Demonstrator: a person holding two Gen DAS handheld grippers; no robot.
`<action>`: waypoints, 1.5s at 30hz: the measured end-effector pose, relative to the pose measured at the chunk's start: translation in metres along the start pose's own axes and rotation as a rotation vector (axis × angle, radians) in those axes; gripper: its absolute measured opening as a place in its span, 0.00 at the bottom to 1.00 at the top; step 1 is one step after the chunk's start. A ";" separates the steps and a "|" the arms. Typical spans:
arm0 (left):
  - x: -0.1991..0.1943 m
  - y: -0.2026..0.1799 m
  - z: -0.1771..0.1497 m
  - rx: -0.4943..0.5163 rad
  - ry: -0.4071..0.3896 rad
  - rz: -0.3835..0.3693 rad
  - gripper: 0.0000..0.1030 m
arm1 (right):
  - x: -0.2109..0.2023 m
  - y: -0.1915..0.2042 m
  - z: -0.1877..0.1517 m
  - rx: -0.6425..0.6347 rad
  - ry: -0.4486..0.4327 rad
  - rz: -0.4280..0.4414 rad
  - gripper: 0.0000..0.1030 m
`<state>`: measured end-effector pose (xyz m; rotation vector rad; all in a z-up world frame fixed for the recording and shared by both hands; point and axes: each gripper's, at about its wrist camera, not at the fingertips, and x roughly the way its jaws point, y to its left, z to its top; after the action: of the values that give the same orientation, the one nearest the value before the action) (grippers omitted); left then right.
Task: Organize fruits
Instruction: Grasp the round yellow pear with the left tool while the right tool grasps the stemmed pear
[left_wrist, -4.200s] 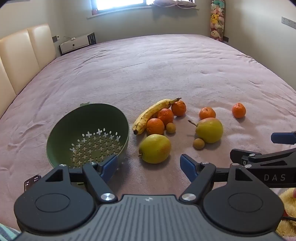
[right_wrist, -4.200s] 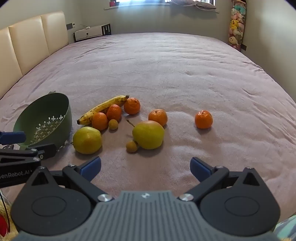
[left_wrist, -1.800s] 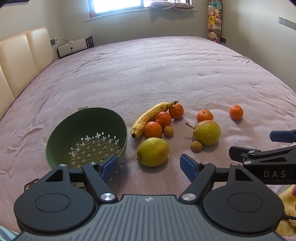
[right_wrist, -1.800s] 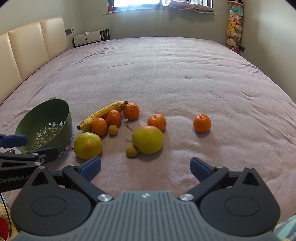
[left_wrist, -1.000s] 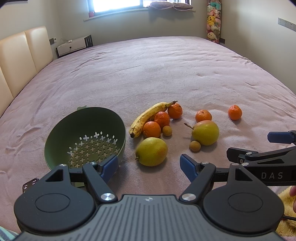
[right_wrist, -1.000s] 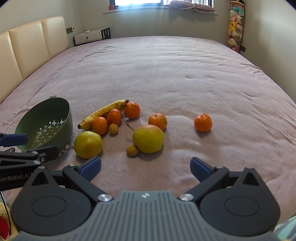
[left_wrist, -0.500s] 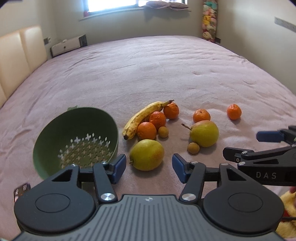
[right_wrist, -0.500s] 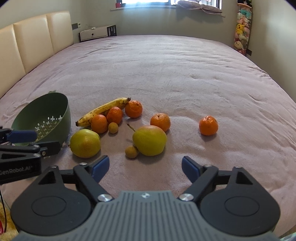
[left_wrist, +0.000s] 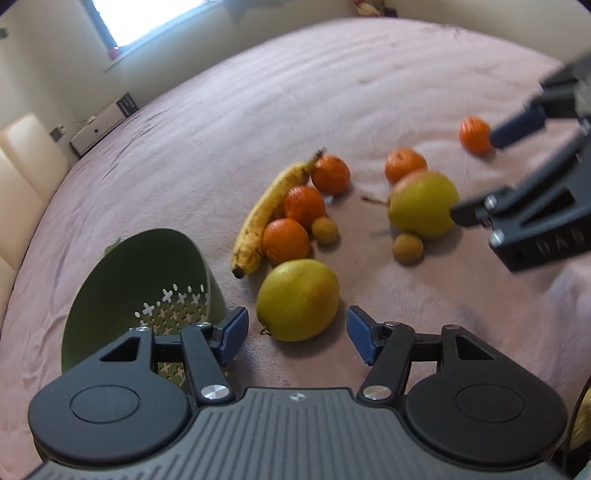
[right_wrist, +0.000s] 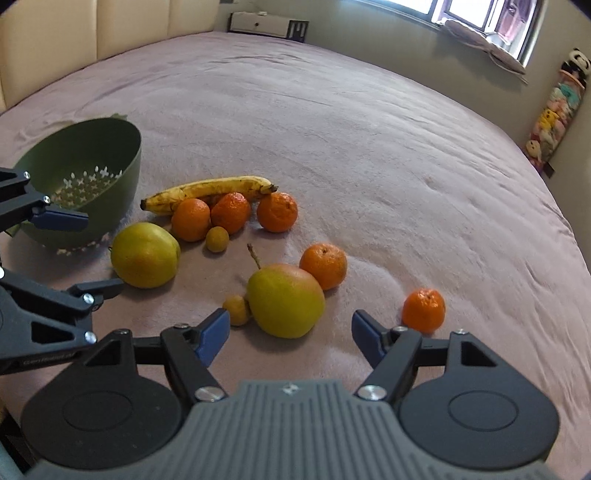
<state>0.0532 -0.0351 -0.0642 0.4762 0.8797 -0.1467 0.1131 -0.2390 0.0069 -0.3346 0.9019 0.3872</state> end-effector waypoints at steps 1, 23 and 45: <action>0.004 -0.002 0.000 0.019 0.007 0.005 0.70 | 0.005 0.000 0.001 -0.006 0.000 0.007 0.69; 0.060 -0.020 0.011 0.199 0.055 0.107 0.80 | 0.081 -0.004 0.016 0.054 0.067 0.043 0.67; 0.062 -0.013 0.017 0.125 0.051 0.097 0.75 | 0.090 -0.016 0.008 0.263 0.074 0.075 0.66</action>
<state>0.1005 -0.0501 -0.1070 0.6407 0.8992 -0.1015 0.1764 -0.2326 -0.0591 -0.0742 1.0270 0.3216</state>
